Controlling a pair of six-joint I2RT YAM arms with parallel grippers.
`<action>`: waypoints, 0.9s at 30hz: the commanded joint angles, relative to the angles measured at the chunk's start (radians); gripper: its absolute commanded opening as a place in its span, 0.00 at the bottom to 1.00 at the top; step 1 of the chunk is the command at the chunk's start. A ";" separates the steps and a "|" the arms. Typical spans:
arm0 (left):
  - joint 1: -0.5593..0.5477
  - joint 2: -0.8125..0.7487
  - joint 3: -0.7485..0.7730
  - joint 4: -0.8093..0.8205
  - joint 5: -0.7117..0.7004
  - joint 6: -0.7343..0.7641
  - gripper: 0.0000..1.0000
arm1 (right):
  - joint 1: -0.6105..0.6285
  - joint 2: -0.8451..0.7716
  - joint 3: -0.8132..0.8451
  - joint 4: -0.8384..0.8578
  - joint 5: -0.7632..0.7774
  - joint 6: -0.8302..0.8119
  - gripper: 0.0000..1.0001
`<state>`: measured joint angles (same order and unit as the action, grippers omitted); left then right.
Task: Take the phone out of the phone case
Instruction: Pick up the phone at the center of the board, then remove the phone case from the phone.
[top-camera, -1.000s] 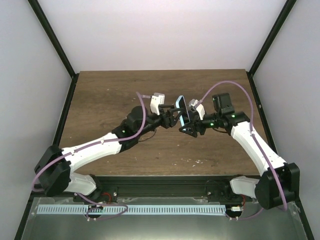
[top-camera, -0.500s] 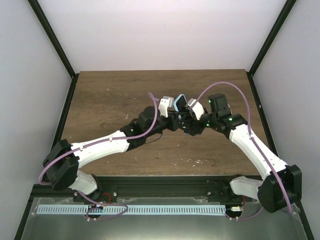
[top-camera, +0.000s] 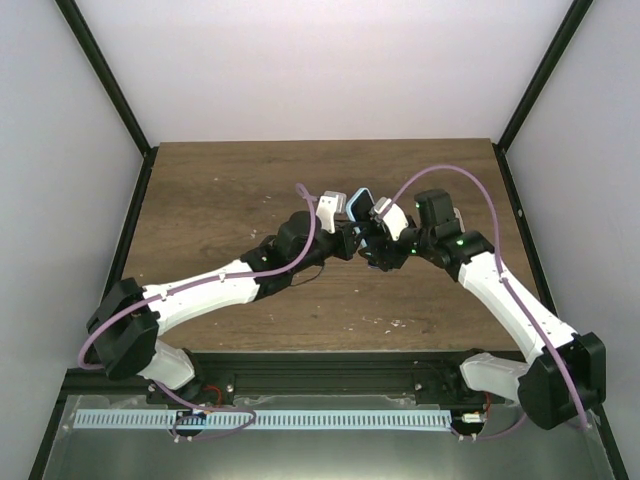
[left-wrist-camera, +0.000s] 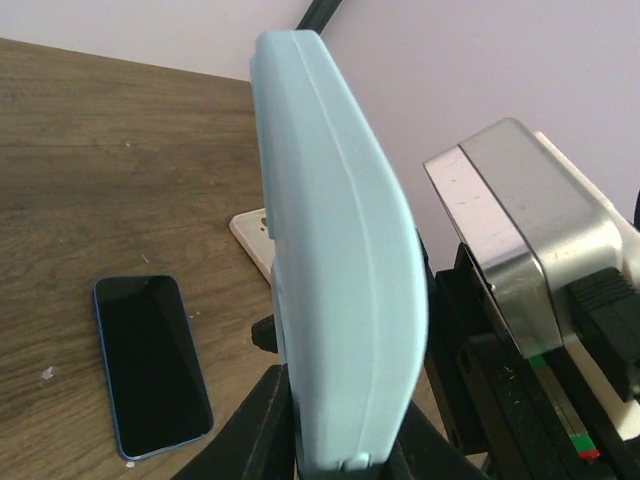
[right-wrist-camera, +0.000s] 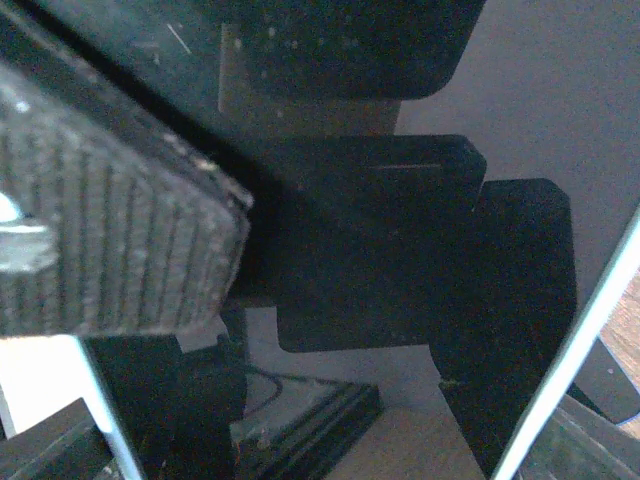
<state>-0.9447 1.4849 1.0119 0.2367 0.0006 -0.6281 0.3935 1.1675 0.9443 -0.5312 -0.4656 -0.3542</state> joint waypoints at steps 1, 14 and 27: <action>-0.004 -0.008 0.017 0.104 0.049 0.020 0.15 | 0.016 -0.028 -0.001 0.043 -0.008 -0.012 0.51; 0.166 -0.178 -0.036 -0.027 0.291 0.085 0.00 | 0.015 -0.079 0.005 0.046 -0.224 0.015 1.00; 0.408 -0.357 -0.119 -0.217 0.958 0.423 0.00 | 0.016 0.019 0.110 -0.220 -0.615 -0.224 0.72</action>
<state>-0.5625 1.1866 0.9543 -0.0254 0.7078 -0.2996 0.4011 1.1507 1.0061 -0.6353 -0.9470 -0.4694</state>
